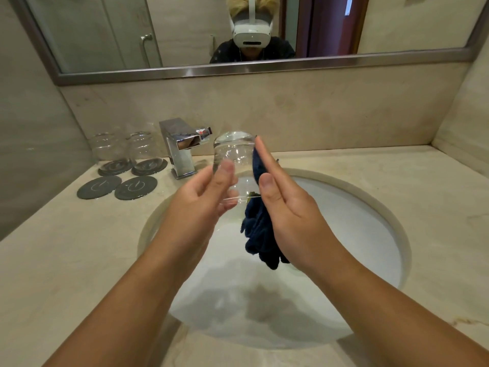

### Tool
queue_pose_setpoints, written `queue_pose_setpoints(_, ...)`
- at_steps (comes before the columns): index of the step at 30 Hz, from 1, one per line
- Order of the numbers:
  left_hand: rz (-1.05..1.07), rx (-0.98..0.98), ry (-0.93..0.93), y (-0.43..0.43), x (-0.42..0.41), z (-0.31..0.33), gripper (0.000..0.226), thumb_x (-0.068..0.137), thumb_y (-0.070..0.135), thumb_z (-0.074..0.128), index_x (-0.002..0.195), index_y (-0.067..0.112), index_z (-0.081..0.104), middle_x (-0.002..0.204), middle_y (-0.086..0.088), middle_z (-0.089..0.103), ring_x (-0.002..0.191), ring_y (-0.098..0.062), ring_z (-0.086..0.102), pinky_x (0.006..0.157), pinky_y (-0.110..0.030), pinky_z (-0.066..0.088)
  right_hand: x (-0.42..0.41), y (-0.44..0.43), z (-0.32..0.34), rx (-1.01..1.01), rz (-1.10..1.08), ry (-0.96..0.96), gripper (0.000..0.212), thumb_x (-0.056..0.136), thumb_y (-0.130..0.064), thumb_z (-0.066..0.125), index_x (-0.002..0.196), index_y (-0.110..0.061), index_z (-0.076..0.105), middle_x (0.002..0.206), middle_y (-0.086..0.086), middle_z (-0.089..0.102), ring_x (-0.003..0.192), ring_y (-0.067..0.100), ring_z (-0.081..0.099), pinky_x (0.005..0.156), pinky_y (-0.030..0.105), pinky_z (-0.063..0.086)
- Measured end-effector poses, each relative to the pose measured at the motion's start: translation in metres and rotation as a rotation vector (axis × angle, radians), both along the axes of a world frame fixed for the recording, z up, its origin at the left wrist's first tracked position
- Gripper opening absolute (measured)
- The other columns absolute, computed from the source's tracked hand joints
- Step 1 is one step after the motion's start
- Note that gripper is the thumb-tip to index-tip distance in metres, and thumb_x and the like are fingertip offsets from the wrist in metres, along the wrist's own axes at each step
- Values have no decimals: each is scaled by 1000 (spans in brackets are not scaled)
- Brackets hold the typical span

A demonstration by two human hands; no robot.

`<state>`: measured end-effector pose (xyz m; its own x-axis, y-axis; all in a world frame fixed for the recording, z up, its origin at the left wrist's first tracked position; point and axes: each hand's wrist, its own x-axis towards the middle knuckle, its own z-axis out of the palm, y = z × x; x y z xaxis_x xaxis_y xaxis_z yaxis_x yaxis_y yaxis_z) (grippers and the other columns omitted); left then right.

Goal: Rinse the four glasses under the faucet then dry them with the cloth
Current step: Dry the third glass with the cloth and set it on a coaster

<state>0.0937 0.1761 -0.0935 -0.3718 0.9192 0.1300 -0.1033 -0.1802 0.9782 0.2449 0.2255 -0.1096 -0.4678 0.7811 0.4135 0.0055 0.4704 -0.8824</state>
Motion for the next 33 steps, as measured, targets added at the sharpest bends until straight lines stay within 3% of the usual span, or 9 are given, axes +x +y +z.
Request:
queue_pose_setpoints(3,-8,27,5,-2,0,-1,40,85,57,82,107,24,80,101,6,78,95,-10,72,86,-22,60,0,1,0,-31,40,49,47,113,-39,39,158,-55,34,161,-32,40,146,-15,35,121,15,31)
queue_pose_setpoints(7,-110,57,-162,-2,1,1,73,82,60,75,136,13,64,122,-12,78,114,-27,76,102,-37,60,1,4,5,-172,67,170,42,113,-40,37,153,-50,47,146,-29,60,133,-12,54,111,14,42)
queue_pose_setpoints(10,-121,30,-105,1,1,-2,75,87,63,69,145,17,56,132,-12,75,127,-27,70,112,-42,55,2,6,5,-203,58,190,40,114,-35,38,150,-48,52,136,-32,65,127,-14,57,101,8,45)
queue_pose_setpoints(14,-31,-18,-18,3,3,-2,50,94,56,54,130,24,69,113,4,76,103,-11,66,93,-31,50,2,7,1,-154,16,139,42,111,-47,41,151,-57,45,154,-34,49,143,-11,43,124,29,33)
queue_pose_setpoints(20,-5,12,-9,0,1,-2,52,82,61,71,112,19,76,104,-1,73,92,-10,70,86,-23,58,1,1,1,-76,43,64,44,113,-45,39,154,-62,37,154,-23,51,149,12,47,124,48,39)
queue_pose_setpoints(23,-26,44,-30,-3,2,-1,51,86,58,74,114,16,75,105,-2,76,92,-11,71,84,-21,59,2,2,4,-110,56,115,43,114,-41,38,155,-54,43,155,-29,51,144,-7,44,126,34,33)
queue_pose_setpoints(27,-113,84,-131,-2,4,1,74,73,55,66,133,12,62,107,-5,80,88,-14,74,89,-27,64,4,5,6,-204,70,211,40,115,-36,36,151,-44,53,145,-23,63,136,-4,55,123,35,37)
queue_pose_setpoints(31,-73,35,-20,2,3,-3,64,81,58,59,133,20,62,116,-3,79,101,-12,70,96,-33,56,3,7,4,-209,54,205,40,115,-34,39,151,-44,52,150,-24,59,140,-7,50,124,30,34)
queue_pose_setpoints(33,-36,18,20,3,1,-4,57,83,57,57,129,25,68,113,-1,74,100,-12,65,87,-29,53,4,6,3,-176,31,167,41,114,-38,40,151,-50,50,152,-29,53,141,-13,44,123,23,32)
